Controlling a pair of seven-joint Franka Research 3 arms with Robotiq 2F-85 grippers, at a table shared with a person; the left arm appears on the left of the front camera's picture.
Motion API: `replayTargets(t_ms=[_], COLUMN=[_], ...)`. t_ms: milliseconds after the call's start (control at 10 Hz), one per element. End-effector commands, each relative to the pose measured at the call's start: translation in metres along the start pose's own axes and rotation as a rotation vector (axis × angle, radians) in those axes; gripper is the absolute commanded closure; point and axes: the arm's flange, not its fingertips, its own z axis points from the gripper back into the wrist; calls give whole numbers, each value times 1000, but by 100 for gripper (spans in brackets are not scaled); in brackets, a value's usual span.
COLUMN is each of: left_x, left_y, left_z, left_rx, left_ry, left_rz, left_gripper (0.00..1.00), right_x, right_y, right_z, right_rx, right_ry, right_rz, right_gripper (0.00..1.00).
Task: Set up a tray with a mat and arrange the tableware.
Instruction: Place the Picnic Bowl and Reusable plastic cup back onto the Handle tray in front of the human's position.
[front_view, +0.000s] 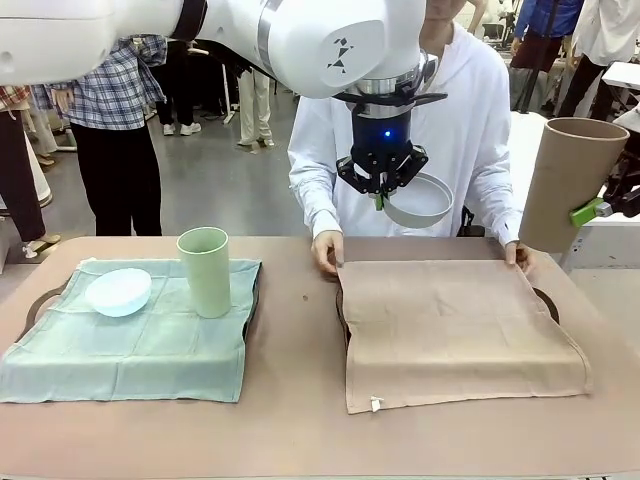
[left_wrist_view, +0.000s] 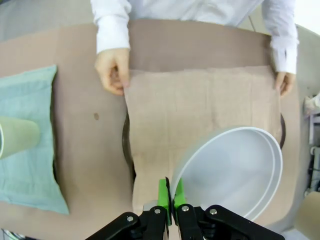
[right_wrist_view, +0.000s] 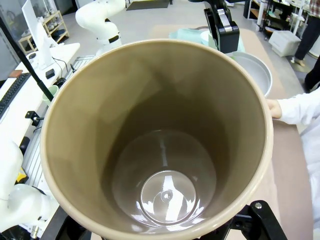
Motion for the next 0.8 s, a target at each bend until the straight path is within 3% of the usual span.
replayTargets(t_ms=[0, 700], left_x=[2, 2], left_y=[0, 0], left_z=[2, 2], left_rx=[-12, -12], left_ry=[-7, -7], left_rz=[-15, -15], left_gripper=[99, 99], right_x=[-1, -1], right_y=[0, 0], right_z=[-1, -1], right_rx=[4, 4], right_ry=[5, 5], right_rz=[14, 14], right_gripper=[100, 100])
